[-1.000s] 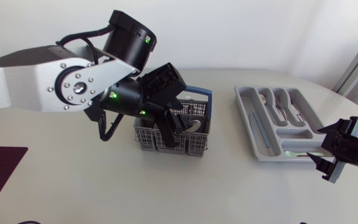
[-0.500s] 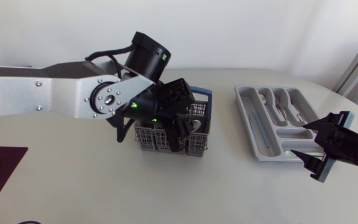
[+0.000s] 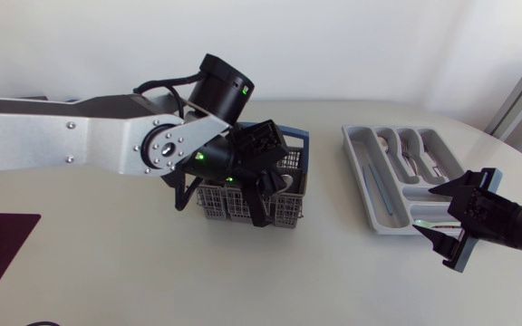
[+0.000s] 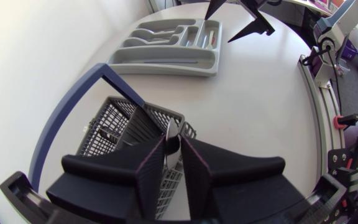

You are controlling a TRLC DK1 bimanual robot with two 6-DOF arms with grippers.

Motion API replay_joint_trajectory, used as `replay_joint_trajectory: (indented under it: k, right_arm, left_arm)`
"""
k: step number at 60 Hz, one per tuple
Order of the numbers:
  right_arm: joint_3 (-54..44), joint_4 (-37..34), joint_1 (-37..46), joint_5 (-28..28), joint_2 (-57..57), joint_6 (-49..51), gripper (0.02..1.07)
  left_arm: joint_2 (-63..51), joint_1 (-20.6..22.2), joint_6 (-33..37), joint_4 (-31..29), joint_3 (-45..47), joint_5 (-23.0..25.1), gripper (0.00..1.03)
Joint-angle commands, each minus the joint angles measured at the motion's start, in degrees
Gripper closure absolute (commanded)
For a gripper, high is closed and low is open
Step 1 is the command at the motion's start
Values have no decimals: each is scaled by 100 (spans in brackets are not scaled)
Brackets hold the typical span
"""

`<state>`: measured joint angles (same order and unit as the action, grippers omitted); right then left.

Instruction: Sort the cutlery from the basket into the organizer compartments.

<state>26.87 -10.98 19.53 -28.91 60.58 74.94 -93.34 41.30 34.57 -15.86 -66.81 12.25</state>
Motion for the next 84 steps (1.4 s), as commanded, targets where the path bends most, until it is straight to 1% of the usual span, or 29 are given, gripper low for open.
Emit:
replay_joint_trajectory:
  k: [1, 5, 11, 20, 29, 32, 39, 46, 53, 61, 67, 73, 78, 81, 84]
  right_arm:
    - [-182, -35, -63, -10, -99, -146, 12]
    - [-174, -44, -134, 43, -160, -190, 12]
    - [-165, -106, -257, 104, -266, -225, 12]
    - [-130, -185, -547, 254, -397, -357, 12]
    - [-86, -299, -819, 377, -503, -524, 12]
    - [-24, -405, -898, 377, -529, -585, 12]
    - [169, -633, -1100, 377, -600, -867, 12]
    - [354, -800, -1364, 412, -661, -1201, 12]
    - [609, -993, -1593, 412, -679, -1570, 12]
    - [907, -1213, -1874, 289, -600, -2053, 12]
    - [1101, -1292, -2058, 157, -556, -2387, 12]
    - [1356, -1459, -2181, -63, -573, -2668, 12]
    - [1611, -1688, -2331, -247, -608, -2853, 12]
    - [1769, -1828, -2498, -388, -661, -2958, 12]
    - [1918, -1951, -2762, -397, -688, -3055, 13]
  left_arm:
    - [-185, -69, -38, -102, -210, 137, 100]
    - [-193, -166, -99, -269, -342, 436, 100]
    - [-167, -280, -196, -427, -483, 629, 100]
    - [-70, -632, -433, -752, -773, 1245, 100]
    - [88, -860, -653, -928, -896, 1693, 100]
    - [114, -975, -838, -1033, -1010, 1974, 100]
    - [272, -1168, -1198, -1139, -1194, 2422, 100]
    - [413, -1309, -1646, -1183, -1405, 2686, 100]
    - [492, -1537, -2244, -1192, -1643, 3029, 100]
    - [316, -1994, -3131, -1183, -1880, 3820, 100]
    - [334, -2135, -3281, -1174, -1889, 3864, 100]
    - [448, -2161, -3342, -1183, -1836, 4031, 100]
    - [642, -2082, -3281, -1174, -1731, 4163, 100]
    - [773, -1959, -3211, -1174, -1669, 4233, 100]
    - [888, -1827, -3079, -1174, -1572, 4330, 100]
